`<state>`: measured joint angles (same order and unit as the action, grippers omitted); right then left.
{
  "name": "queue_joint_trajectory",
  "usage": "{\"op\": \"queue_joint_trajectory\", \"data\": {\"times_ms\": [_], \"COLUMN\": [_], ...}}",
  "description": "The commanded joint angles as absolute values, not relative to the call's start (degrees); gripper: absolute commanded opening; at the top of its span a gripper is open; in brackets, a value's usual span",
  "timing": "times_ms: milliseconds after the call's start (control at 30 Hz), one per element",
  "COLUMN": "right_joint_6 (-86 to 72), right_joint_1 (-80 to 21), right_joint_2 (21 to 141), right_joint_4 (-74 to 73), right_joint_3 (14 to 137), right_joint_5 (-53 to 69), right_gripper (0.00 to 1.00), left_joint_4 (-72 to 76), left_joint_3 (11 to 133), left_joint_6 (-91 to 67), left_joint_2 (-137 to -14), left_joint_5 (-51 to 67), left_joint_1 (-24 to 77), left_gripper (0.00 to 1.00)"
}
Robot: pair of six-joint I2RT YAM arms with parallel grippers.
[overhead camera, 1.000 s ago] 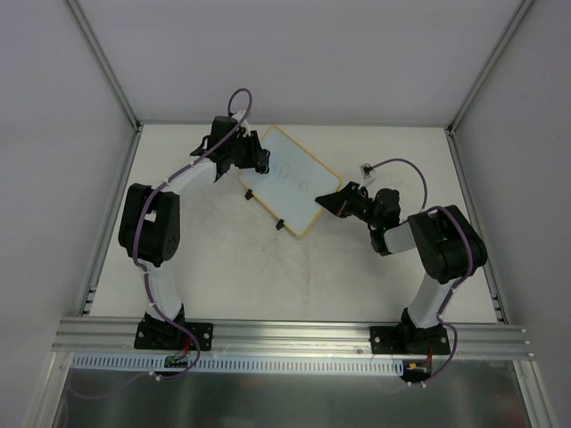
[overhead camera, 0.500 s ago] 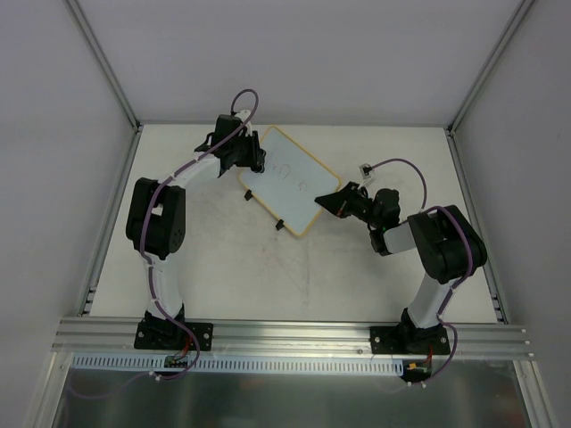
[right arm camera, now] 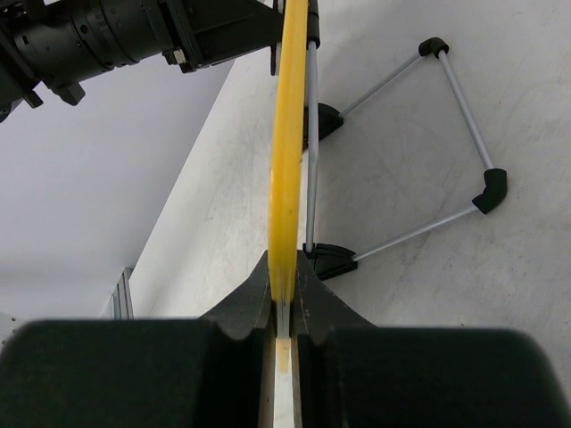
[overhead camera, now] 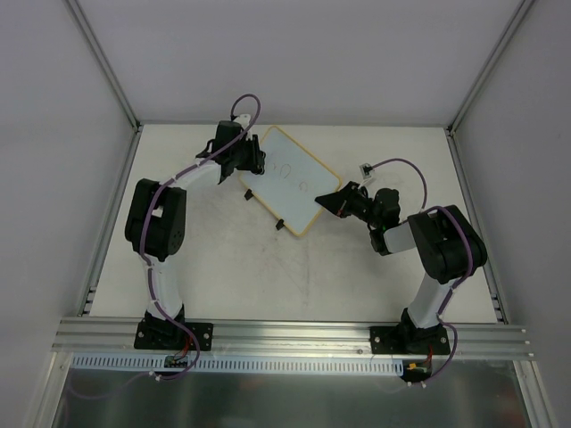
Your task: Erase the whiteboard
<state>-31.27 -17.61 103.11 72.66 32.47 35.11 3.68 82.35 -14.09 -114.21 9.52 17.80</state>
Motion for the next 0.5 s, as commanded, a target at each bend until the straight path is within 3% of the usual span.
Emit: {"op": "queue_joint_trajectory", "data": {"times_ms": [0, 467], "right_joint_6": [-30.7, -31.0], "right_joint_1": [-18.9, -19.0], "right_joint_2": [101.3, 101.3], "right_joint_4": [87.8, 87.8], "right_joint_3": [34.6, 34.8], "right_joint_5": [39.7, 40.1], "right_gripper": [0.0, 0.0], "left_joint_4": [4.6, 10.2], "left_joint_3": [79.1, 73.0], "left_joint_6": [-14.9, -17.8], "left_joint_2": [-111.6, -108.3], "left_joint_5": [9.8, 10.4], "left_joint_1": [21.0, 30.5], "left_gripper": [0.0, 0.0]}}
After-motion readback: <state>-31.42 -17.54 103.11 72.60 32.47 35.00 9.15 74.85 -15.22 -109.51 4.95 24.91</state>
